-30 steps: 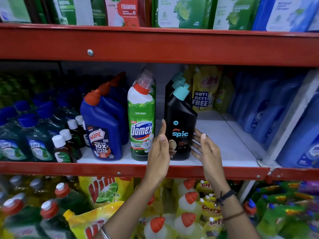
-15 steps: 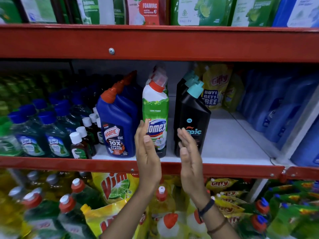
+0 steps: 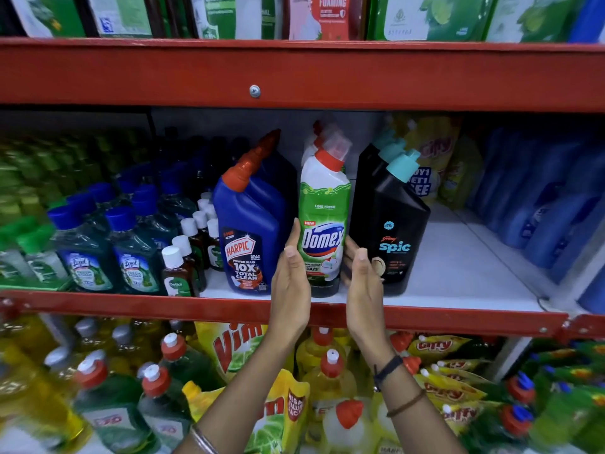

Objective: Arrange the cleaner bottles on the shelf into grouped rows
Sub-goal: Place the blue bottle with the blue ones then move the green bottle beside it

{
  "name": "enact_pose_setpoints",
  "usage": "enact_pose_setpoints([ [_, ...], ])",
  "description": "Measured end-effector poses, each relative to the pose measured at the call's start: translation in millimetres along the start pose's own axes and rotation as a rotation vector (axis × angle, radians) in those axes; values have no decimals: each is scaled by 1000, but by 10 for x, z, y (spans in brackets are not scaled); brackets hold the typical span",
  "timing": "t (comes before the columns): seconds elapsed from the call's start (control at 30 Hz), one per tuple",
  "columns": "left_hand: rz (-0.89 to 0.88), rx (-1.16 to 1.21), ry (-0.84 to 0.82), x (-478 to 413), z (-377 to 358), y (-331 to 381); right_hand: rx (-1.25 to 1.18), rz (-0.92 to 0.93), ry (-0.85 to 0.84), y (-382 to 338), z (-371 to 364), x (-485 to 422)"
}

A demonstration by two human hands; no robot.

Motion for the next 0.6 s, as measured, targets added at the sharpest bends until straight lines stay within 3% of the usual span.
enact_pose_setpoints([
  [0.13, -12, -19, -17, 15, 22, 38, 20, 2, 25, -27, -31, 49],
  [0.27, -122, 7, 92, 177, 126, 157, 162, 181, 225, -17, -137, 253],
  [0.33, -206, -24, 182, 231, 268, 213, 170, 248, 145, -12, -282, 325],
  [0.47, -138, -119, 325, 162, 662, 172, 215, 65, -115, 29, -685, 314],
  [0.6, 8, -126, 296, 55, 894, 41, 165, -65, -74, 107, -900, 233],
])
Point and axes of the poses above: each hand's wrist, its own x-axis away from the middle knuckle, its own z-axis out of the back of the hand, y = z × x, the point moved 4 cm from there along -x, towards the middle knuckle, and after that the axes turned 10 degrees about -z, right-handed, at the moved point
